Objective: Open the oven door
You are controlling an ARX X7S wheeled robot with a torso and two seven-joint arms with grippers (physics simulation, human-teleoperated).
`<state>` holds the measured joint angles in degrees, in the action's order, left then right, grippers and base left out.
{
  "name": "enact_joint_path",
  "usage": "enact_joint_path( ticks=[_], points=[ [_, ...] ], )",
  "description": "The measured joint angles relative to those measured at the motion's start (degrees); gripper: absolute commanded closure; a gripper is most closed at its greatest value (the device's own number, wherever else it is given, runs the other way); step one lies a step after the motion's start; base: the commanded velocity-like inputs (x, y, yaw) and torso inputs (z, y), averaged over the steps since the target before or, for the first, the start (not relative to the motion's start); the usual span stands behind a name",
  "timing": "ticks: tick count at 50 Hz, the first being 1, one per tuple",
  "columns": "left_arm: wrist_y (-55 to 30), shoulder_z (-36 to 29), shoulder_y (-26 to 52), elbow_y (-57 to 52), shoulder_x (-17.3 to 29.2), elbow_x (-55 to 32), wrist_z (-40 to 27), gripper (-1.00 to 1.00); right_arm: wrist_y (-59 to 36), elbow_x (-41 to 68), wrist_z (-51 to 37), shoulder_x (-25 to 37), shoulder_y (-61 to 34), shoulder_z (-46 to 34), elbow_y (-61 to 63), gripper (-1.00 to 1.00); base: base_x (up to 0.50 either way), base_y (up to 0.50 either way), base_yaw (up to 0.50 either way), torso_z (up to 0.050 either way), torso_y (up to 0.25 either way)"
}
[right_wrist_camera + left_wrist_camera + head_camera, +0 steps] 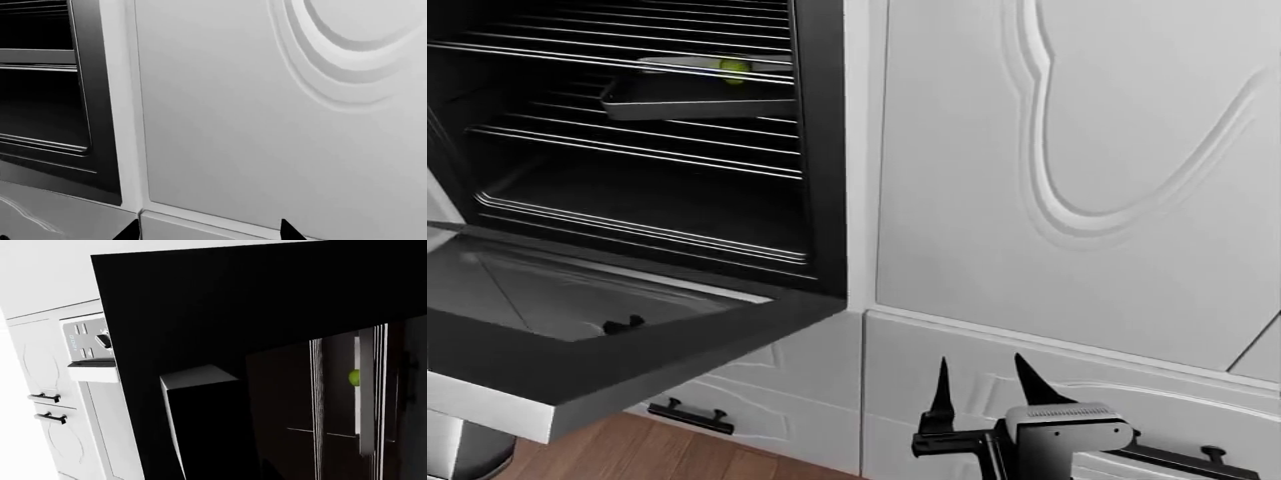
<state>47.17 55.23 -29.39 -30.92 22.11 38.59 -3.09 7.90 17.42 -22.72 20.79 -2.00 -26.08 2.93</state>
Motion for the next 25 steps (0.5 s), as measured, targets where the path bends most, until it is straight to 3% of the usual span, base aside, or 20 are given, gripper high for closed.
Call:
enact_joint_path(
  ticks=[25],
  points=[
    [7.40, 2.12, -1.40, 5.05, -3.81, 2.73, -5.72, 1.00, 0.04, 0.10, -0.38, 0.31, -0.03, -0.07, 0.21, -1.00, 0.00, 0.00, 0.00, 0.002, 0.004]
  ],
)
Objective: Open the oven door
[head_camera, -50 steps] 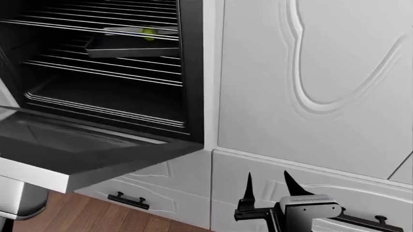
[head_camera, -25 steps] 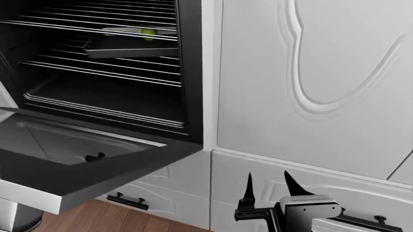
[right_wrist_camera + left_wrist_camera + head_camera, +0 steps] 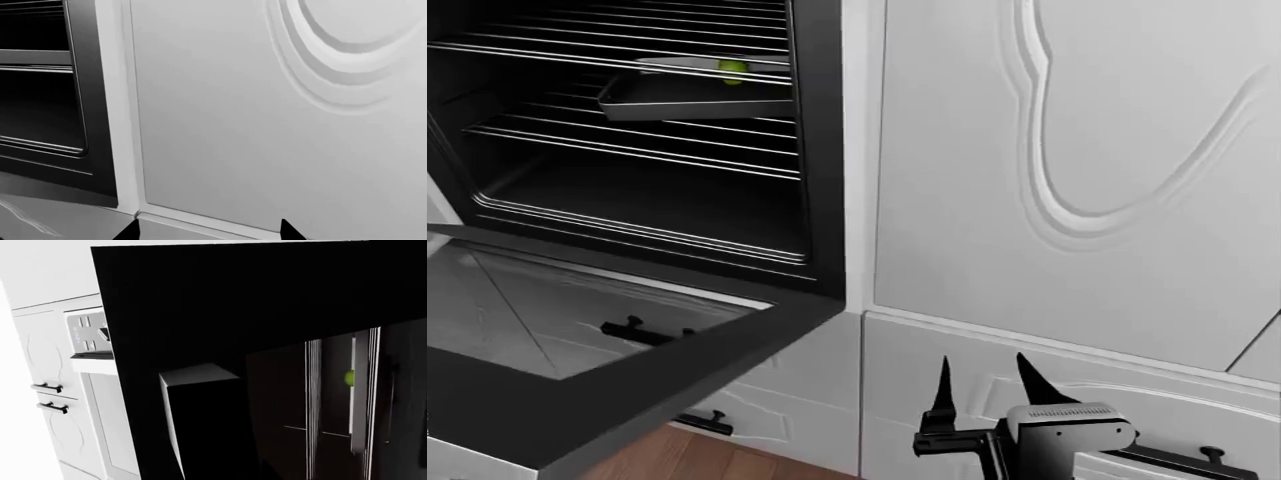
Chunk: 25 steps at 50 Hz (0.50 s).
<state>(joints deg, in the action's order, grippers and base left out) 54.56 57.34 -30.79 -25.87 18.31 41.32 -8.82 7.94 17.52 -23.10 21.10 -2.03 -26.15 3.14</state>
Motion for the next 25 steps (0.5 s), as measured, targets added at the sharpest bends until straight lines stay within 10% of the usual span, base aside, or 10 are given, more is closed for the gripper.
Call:
enact_joint_path(
  ticks=[25],
  points=[
    [2.76, -1.85, -4.38, 5.39, -0.08, 8.11, -15.20, 1.00, 0.02, 0.09, -0.48, 0.34, 0.15, -0.08, 0.56, -1.00, 0.00, 0.00, 0.00, 0.001, 0.003]
  ],
)
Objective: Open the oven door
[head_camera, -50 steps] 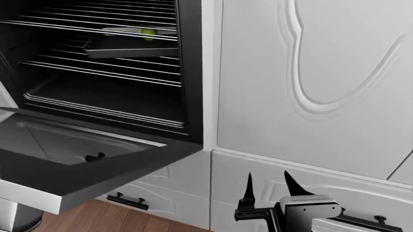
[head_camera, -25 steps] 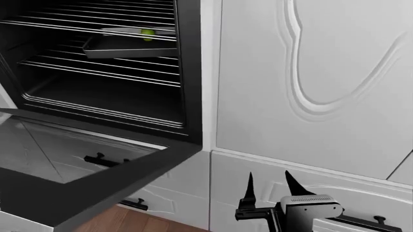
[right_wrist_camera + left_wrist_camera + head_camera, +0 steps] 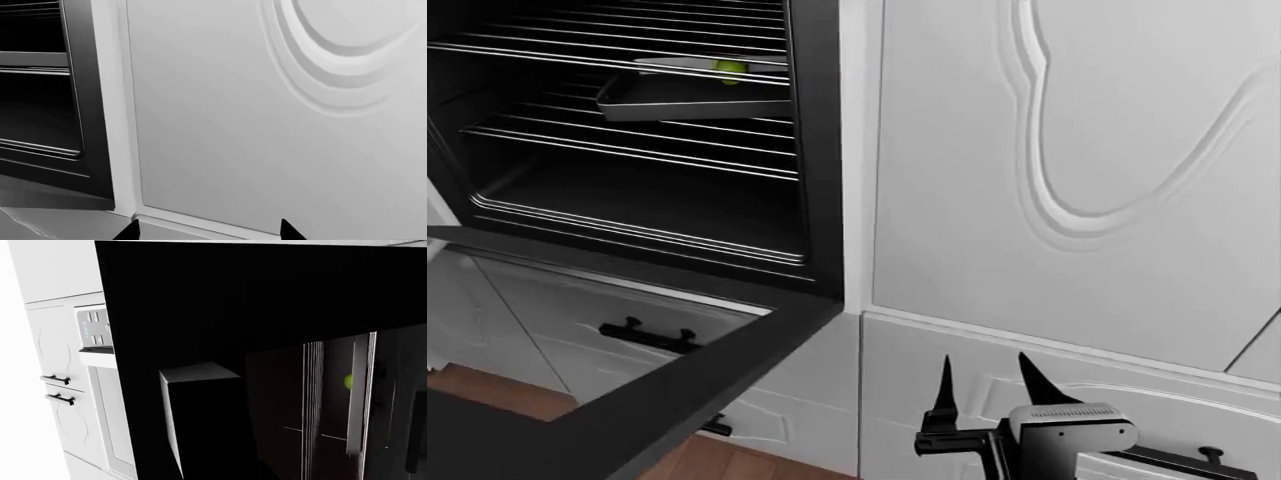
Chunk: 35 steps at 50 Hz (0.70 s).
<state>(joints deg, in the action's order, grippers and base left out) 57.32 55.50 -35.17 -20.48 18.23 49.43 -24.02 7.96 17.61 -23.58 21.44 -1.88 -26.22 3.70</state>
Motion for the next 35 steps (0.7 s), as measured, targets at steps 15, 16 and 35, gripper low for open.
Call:
enact_joint_path(
  ticks=[15, 16, 35],
  points=[
    [-0.76, -3.32, -2.18, 3.29, 0.74, 6.13, -11.11, 1.00, 0.07, 0.03, -0.25, 0.17, 0.00, -0.03, 0.14, -1.00, 0.00, 0.00, 0.00, 0.001, 0.003],
    [-0.81, -3.54, -2.31, 3.53, 0.77, 6.53, -11.83, 1.00, 0.08, 0.03, -0.26, 0.18, 0.00, -0.03, 0.14, -1.00, 0.00, 0.00, 0.00, 0.000, 0.000],
    [-2.62, -6.88, -3.05, 7.77, 0.75, 18.18, -27.45, 1.00, 0.18, -0.01, -0.68, 0.36, 0.07, -0.03, 0.22, -1.00, 0.00, 0.00, 0.00, 0.001, 0.002]
  ],
)
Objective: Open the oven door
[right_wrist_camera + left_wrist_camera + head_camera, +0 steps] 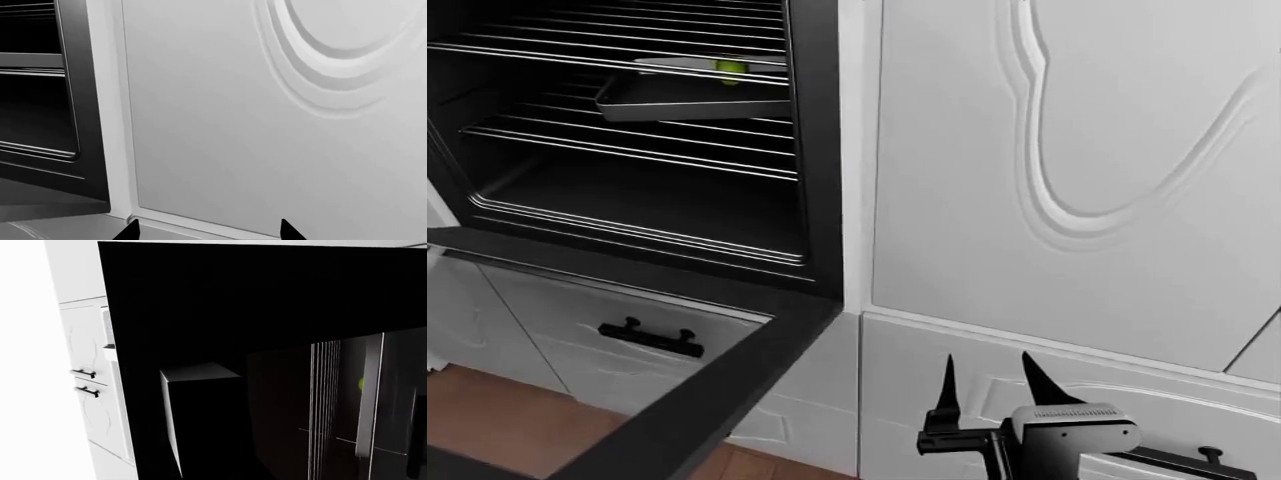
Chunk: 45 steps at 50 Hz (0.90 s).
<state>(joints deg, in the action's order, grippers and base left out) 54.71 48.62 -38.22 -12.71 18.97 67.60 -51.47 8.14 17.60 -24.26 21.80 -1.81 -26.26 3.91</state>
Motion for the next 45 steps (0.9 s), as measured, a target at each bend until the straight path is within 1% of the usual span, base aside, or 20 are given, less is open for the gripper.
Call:
enact_joint_path(
  ticks=[17, 32, 45],
  points=[
    [-1.99, -2.45, -0.62, 2.85, -0.12, 5.63, -8.30, 1.00, 0.03, -0.06, -0.25, 0.15, -0.03, -0.11, 0.11, -1.00, 0.00, 0.00, 0.00, 0.001, 0.002],
    [-3.34, -4.03, -1.23, 4.94, -0.10, 8.60, -13.00, 1.00, 0.07, -0.06, -0.49, 0.27, -0.10, -0.12, 0.19, -1.00, 0.00, 0.00, 0.00, 0.001, 0.002],
    [-3.67, -6.38, -0.28, 8.56, 0.09, 11.02, -18.21, 1.00, 0.16, 0.02, -0.70, 0.48, -0.03, -0.06, 0.42, -1.00, 0.00, 0.00, 0.00, 0.001, 0.002]
  ],
)
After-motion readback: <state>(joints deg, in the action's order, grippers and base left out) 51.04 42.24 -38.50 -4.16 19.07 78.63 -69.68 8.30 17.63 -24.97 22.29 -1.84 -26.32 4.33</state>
